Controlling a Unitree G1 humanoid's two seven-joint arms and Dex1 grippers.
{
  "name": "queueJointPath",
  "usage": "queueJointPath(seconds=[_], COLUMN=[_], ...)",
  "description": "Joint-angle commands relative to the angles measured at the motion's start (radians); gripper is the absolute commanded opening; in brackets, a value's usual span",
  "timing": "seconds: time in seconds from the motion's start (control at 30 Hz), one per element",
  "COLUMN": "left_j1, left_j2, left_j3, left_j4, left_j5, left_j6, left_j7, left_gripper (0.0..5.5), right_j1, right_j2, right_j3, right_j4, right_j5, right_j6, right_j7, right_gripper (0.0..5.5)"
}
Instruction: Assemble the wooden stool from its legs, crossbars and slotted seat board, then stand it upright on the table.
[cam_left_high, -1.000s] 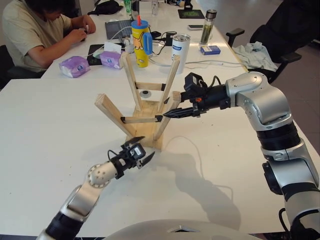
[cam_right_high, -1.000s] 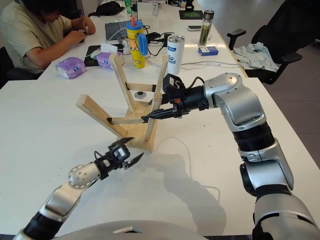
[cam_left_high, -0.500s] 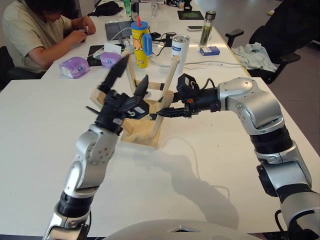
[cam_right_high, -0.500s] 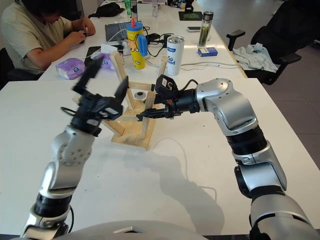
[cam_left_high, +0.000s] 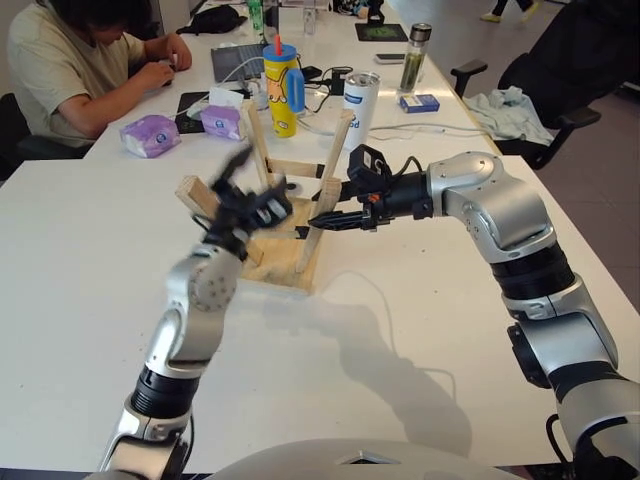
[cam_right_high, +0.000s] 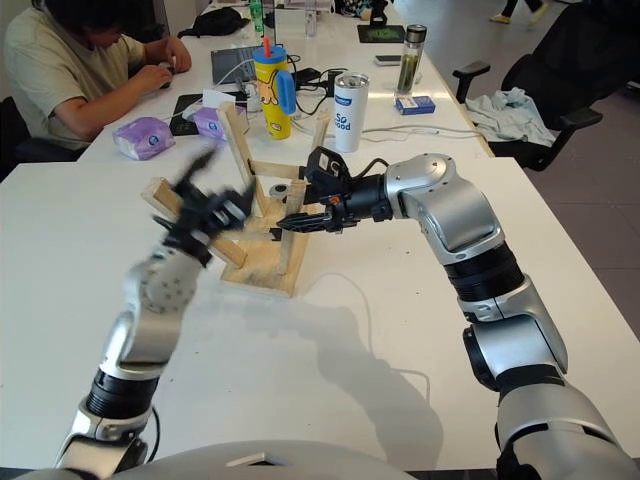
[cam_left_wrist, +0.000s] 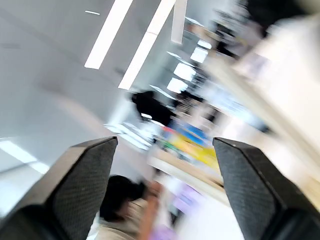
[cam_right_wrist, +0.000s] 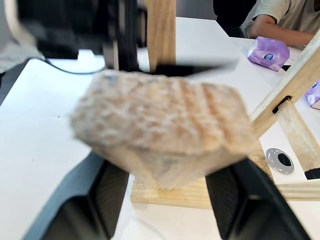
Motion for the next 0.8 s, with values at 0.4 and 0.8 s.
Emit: queueJointPath(seconds=[0.4,0.8], left_j1=[0.208,0.309], left_j2=[0.08,-0.047], left_j3=[-0.236,0.122], left_j4=[0.319,0.004], left_j5=[0.003,-0.479], left_j6=[0.086,-0.182], left_j7=[-0.244,-0.066], left_gripper=[3.58,3.58], right_j1=[0.077,0.074], right_j2=[0.026,0.112], right_j3=[0.023,-0.171], right_j4=[0.081,0.104], right_j5=[-0.065,-0.001], right_j6=[-0.116,-0.311], right_j7=[-0.027,-0.107], right_gripper=[2.06,3.2])
